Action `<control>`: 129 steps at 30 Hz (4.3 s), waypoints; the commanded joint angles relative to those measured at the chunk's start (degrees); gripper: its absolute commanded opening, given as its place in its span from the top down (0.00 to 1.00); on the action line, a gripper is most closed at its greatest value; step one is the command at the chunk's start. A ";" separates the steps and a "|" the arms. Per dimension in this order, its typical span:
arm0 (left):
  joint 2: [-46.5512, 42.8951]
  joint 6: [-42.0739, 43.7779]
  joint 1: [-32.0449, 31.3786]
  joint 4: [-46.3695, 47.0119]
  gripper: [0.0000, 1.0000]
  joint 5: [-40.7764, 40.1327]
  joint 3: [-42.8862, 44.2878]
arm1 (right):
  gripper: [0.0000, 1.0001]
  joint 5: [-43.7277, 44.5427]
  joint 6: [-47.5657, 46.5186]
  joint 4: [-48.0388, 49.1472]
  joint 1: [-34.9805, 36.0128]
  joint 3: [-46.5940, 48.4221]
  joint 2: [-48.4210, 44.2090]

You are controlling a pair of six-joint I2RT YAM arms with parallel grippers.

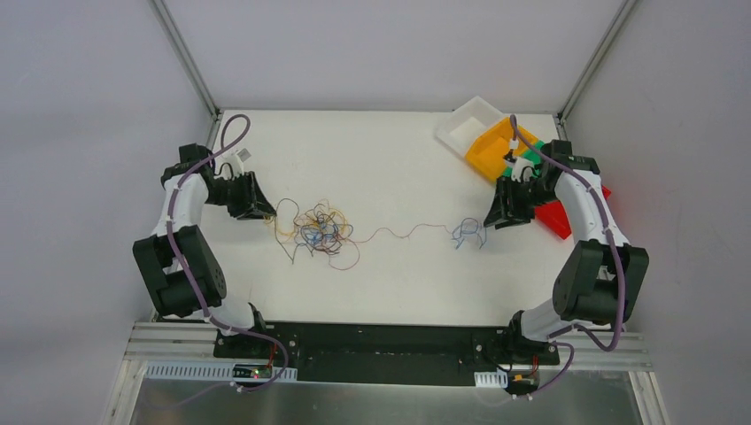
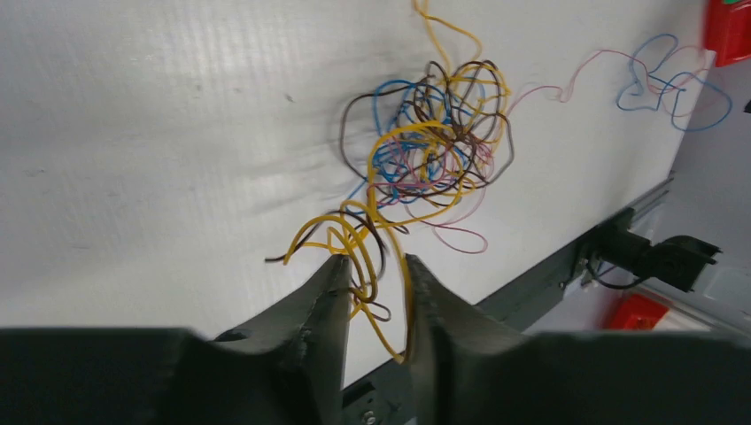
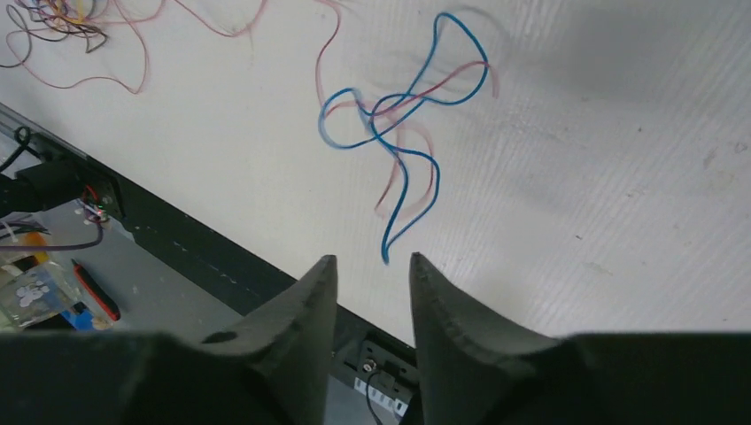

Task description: Untangle the cables

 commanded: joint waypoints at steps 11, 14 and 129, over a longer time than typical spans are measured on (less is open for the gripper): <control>0.73 -3.64 -4.88 2.82 0.30 -2.11 4.29 | 0.44 7.22 1.46 4.26 2.03 -4.55 -0.98; 0.07 -2.40 -8.13 2.90 0.30 -2.02 3.66 | 0.44 8.42 4.08 7.52 2.61 -4.71 1.38; 15.68 1.14 -30.96 3.08 1.00 -15.66 7.12 | 1.00 13.12 20.78 33.38 -13.72 49.43 4.78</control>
